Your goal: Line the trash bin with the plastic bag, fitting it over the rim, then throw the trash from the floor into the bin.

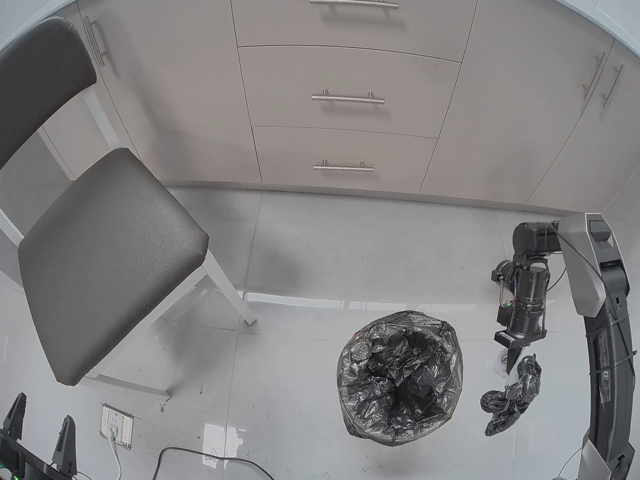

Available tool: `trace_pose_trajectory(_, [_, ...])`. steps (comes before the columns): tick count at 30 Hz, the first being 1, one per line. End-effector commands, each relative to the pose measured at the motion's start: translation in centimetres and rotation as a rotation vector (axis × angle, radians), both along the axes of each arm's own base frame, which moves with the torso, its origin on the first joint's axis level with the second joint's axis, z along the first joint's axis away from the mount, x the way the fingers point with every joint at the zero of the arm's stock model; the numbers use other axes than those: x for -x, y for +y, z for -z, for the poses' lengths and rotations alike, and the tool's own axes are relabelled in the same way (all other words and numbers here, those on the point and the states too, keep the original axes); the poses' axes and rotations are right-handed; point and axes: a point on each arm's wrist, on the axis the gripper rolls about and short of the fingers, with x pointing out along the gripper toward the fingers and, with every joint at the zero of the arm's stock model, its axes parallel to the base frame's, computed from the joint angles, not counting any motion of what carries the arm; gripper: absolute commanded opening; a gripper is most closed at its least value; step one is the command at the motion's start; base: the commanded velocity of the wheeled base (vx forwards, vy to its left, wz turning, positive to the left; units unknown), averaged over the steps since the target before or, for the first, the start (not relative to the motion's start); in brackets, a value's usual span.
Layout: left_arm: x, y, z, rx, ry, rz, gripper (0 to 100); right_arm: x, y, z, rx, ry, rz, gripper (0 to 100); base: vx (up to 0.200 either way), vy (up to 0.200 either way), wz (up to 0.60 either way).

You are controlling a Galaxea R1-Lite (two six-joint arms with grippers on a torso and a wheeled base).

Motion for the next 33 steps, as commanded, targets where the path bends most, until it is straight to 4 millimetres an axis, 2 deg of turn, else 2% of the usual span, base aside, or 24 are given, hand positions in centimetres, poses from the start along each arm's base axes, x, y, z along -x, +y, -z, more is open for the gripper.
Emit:
trace_pose_trajectory(1, [0.0, 0.0, 0.5, -0.001, 0.004, -0.001, 100, 1.0, 2.0, -6.8, 0.005, -0.152, -0.018, 0, 0.000, 0.000, 0.00])
trace_pose_trajectory(3, [0.0, 0.0, 0.5, 0.001, 0.004, -0.001, 100, 1.1, 3.3, -7.8, 0.010, -0.201, -0.018, 0, 0.000, 0.000, 0.00])
trace_pose_trajectory(7, [0.0, 0.0, 0.5, 0.001, 0.004, -0.002, 100, 1.3, 8.1, -9.5, 0.005, -0.345, -0.074, 0, 0.000, 0.000, 0.00])
trace_pose_trajectory(8, [0.0, 0.0, 0.5, 0.001, 0.004, -0.001, 100, 1.3, 8.5, -9.6, 0.004, -0.354, -0.082, 0, 0.000, 0.000, 0.00])
trace_pose_trajectory(9, [0.0, 0.0, 0.5, 0.001, 0.004, -0.001, 100, 1.5, 10.4, -9.7, 0.002, -0.392, -0.126, 0, 0.000, 0.000, 0.00])
trace_pose_trajectory(13, [0.0, 0.0, 0.5, 0.001, 0.004, -0.001, 100, 1.8, 15.0, -9.0, 0.067, -0.493, -0.248, 0, 0.000, 0.000, 0.00])
trace_pose_trajectory(14, [0.0, 0.0, 0.5, 0.001, 0.004, -0.001, 100, 1.8, 15.2, -8.9, 0.069, -0.496, -0.252, 0, 0.000, 0.000, 0.00])
trace_pose_trajectory(17, [0.0, 0.0, 0.5, -0.001, 0.004, -0.001, 100, 2.3, 18.9, -7.8, 0.135, -0.582, -0.299, 0, 0.000, 0.000, 0.00])
trace_pose_trajectory(21, [0.0, 0.0, 0.5, 0.001, 0.004, -0.001, 100, 2.5, 20.9, -6.9, 0.151, -0.626, -0.348, 0, 0.000, 0.000, 0.00])
trace_pose_trajectory(26, [0.0, 0.0, 0.5, 0.001, 0.004, -0.001, 100, 2.0, 23.8, -4.4, 0.193, -0.736, -0.443, 0, 0.000, 0.000, 0.00])
trace_pose_trajectory(33, [0.0, 0.0, 0.5, 0.001, 0.004, -0.001, 100, 2.7, 25.6, -3.1, 0.192, -0.741, -0.513, 0, 0.000, 0.000, 0.00])
